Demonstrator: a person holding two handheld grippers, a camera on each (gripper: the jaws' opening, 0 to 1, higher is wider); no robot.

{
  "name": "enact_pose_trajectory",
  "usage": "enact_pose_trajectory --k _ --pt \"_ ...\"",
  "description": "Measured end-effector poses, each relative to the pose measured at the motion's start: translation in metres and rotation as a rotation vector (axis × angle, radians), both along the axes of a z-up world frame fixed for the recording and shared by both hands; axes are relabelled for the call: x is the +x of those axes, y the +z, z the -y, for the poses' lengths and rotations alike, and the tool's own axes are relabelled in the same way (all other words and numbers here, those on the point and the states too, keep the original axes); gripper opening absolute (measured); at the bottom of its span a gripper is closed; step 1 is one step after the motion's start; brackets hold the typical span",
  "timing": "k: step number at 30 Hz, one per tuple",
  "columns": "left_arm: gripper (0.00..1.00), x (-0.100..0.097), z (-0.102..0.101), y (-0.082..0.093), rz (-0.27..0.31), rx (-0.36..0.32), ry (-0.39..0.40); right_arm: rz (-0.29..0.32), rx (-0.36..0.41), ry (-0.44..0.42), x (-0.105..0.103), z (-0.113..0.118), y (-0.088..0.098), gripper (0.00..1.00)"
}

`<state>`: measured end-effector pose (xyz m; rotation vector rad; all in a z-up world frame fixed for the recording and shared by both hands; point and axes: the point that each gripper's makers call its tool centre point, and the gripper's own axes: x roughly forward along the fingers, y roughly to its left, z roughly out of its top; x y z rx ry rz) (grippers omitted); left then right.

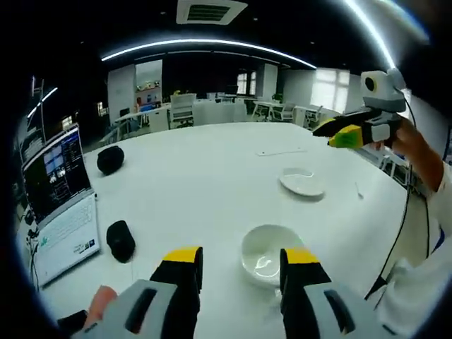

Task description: Tidy tabletop coffee trays, cups and spoons，present forward

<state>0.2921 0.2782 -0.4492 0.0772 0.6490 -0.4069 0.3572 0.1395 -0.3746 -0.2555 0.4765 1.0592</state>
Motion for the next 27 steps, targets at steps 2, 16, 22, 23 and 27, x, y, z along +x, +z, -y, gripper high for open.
enact_pose_trajectory --k 2,16,22,23,27 --pt "0.45 0.002 0.002 -0.003 -0.011 0.006 -0.002 -0.028 -0.024 0.014 -0.003 -0.007 -0.008 0.35" --pt "0.45 0.006 0.011 -0.036 -0.142 0.087 -0.019 -0.127 -0.228 0.069 -0.003 -0.041 -0.073 0.32" --pt "0.45 0.001 0.016 -0.052 -0.2 0.107 -0.025 -0.148 -0.319 0.105 -0.018 -0.05 -0.094 0.32" --pt "0.45 0.0 0.017 -0.053 -0.207 0.109 -0.027 -0.153 -0.338 0.106 -0.016 -0.052 -0.097 0.32" --pt "0.44 -0.004 0.023 -0.054 -0.22 0.109 -0.032 -0.173 -0.391 0.103 -0.018 -0.054 -0.11 0.32"
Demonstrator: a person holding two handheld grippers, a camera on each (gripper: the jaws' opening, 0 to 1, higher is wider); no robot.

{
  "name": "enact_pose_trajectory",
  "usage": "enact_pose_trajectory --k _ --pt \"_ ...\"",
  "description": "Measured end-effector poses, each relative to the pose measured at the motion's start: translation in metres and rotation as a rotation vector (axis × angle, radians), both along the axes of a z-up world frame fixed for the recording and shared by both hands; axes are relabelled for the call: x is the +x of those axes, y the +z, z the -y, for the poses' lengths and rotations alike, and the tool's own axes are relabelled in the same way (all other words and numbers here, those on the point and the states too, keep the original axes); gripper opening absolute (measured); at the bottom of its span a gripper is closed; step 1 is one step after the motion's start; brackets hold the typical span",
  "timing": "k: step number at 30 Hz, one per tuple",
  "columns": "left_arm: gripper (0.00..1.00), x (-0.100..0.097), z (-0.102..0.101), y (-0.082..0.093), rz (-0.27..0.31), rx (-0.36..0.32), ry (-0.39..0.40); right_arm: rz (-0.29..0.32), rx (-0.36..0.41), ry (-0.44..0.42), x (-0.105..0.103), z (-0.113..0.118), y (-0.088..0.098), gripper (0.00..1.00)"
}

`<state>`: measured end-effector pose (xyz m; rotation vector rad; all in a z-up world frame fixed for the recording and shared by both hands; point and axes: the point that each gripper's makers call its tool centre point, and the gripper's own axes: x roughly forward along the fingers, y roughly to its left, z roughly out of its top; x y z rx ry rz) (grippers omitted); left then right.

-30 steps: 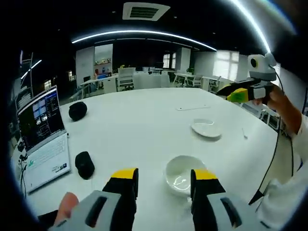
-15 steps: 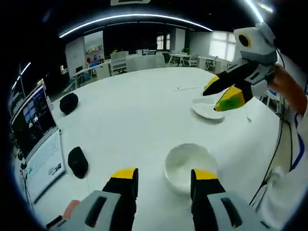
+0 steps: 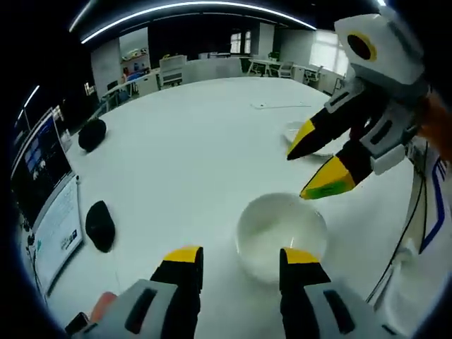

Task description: Tidy tabletop coffee trays, cups and spoons，present forward

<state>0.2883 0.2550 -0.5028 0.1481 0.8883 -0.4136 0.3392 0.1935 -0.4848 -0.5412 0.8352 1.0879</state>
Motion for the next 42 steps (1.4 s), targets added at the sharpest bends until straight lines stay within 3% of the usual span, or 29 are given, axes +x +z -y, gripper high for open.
enact_pose_trajectory --k 6,13,21,23,32,36,42 --pt "0.42 0.003 -0.004 -0.008 -0.044 0.026 0.009 -0.031 -0.051 -0.01 0.0 -0.003 -0.015 0.31" --pt "0.31 0.008 -0.005 -0.013 -0.09 0.009 0.023 -0.087 -0.082 -0.05 -0.001 -0.002 -0.026 0.29" --pt "0.31 0.007 0.002 -0.024 -0.113 0.008 0.033 -0.117 -0.097 -0.067 0.0 -0.002 -0.035 0.27" --pt "0.3 0.006 0.003 -0.025 -0.124 0.001 0.04 -0.112 -0.111 -0.063 0.0 -0.002 -0.036 0.22" --pt "0.18 0.01 0.002 -0.03 -0.16 -0.061 0.142 -0.131 -0.153 -0.107 0.006 0.0 -0.045 0.1" --pt "0.16 0.015 -0.001 -0.031 -0.183 -0.089 0.179 -0.175 -0.15 -0.154 0.008 0.001 -0.045 0.09" --pt "0.14 0.015 -0.001 -0.034 -0.231 -0.115 0.247 -0.177 -0.167 -0.172 0.012 -0.002 -0.045 0.08"
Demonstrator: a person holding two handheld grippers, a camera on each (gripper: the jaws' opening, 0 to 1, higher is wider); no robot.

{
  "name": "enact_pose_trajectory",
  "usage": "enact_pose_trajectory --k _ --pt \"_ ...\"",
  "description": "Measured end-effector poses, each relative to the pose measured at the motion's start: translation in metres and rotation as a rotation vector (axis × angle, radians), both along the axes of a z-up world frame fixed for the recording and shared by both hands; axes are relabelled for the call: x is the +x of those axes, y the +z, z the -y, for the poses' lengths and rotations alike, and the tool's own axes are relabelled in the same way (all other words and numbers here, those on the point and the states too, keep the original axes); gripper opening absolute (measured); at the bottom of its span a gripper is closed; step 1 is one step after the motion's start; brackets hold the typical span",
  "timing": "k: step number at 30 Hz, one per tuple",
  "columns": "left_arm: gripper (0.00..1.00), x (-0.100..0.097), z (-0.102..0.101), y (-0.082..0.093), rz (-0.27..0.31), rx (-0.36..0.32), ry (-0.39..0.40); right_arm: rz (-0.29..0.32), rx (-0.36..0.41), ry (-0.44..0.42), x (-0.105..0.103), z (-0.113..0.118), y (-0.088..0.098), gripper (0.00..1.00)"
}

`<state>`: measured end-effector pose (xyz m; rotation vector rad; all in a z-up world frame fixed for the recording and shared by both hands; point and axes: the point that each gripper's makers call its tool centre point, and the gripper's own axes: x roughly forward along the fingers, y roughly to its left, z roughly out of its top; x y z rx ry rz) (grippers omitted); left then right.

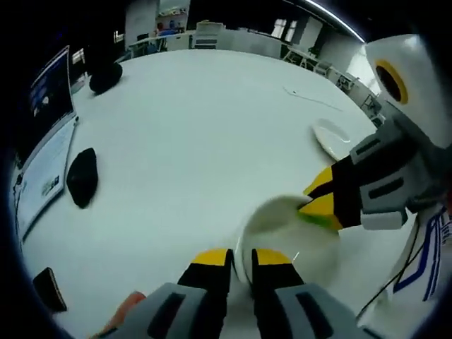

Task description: Tidy tabletop coffee trays, cups and spoons，present forward

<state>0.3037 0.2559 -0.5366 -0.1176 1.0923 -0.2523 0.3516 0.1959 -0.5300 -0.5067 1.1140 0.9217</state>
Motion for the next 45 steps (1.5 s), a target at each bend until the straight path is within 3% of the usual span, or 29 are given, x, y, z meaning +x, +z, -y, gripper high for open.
enact_pose_trajectory --k 6,9,15,22,34,45 --pt "0.11 0.002 -0.002 -0.001 -0.061 -0.024 0.076 -0.035 -0.018 -0.042 -0.003 0.003 0.0 0.07" --pt "0.1 0.002 -0.001 -0.002 -0.093 -0.001 0.091 -0.056 -0.058 -0.055 -0.008 0.005 -0.001 0.07" --pt "0.09 -0.001 0.0 -0.003 -0.125 0.064 0.08 -0.081 -0.112 -0.082 -0.003 0.002 0.0 0.06" --pt "0.09 -0.004 0.002 -0.002 -0.155 0.07 0.064 -0.103 -0.123 -0.087 -0.002 0.003 0.0 0.06" --pt "0.09 -0.002 0.005 0.003 -0.161 0.072 0.046 -0.099 -0.128 -0.078 -0.006 0.008 0.006 0.06" --pt "0.08 0.014 0.027 0.015 -0.153 0.067 0.016 -0.084 -0.131 -0.096 -0.004 0.036 0.021 0.06"
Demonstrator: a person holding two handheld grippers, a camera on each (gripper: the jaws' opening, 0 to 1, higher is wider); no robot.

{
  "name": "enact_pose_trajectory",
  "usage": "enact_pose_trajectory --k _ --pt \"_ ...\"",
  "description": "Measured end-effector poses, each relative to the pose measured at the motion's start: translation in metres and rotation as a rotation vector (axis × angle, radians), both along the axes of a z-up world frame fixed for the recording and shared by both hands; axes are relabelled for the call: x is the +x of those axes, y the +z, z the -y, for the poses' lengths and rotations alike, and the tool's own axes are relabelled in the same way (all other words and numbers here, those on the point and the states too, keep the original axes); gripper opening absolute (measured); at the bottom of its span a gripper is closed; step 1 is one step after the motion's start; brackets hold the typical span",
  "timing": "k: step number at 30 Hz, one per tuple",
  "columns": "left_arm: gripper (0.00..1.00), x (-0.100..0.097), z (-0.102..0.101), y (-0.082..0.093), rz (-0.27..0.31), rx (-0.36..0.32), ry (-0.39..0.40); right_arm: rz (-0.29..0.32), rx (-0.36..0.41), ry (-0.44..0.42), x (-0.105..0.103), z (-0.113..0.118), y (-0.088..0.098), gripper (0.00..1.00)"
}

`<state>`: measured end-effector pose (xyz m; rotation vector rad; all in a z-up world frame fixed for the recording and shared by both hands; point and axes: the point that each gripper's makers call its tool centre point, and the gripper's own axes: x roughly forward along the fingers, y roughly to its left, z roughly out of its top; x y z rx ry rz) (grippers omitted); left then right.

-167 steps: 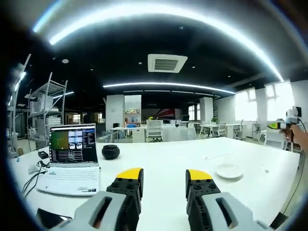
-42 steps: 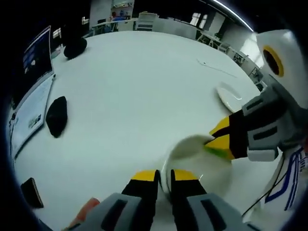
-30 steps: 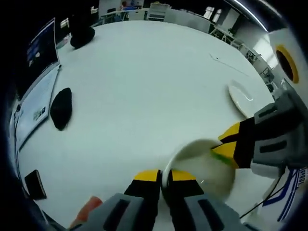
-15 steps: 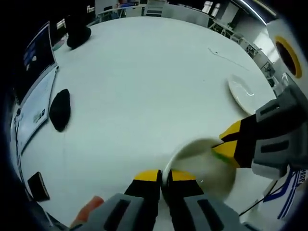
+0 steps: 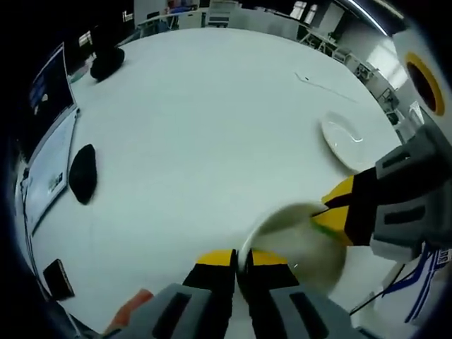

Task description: Tidy tabletop coffee trays, cups and spoons，present forward

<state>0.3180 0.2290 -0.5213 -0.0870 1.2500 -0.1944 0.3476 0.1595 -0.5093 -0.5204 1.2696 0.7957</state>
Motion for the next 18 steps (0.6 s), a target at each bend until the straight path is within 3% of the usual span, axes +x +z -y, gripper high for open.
enact_pose_trajectory --k 7,18 --pt "0.08 0.002 0.017 0.013 0.012 0.009 -0.033 0.007 0.003 -0.017 -0.005 0.023 0.014 0.06" --pt "0.08 0.018 0.059 0.031 0.028 0.017 -0.112 0.017 -0.006 -0.064 0.018 0.061 0.031 0.06"
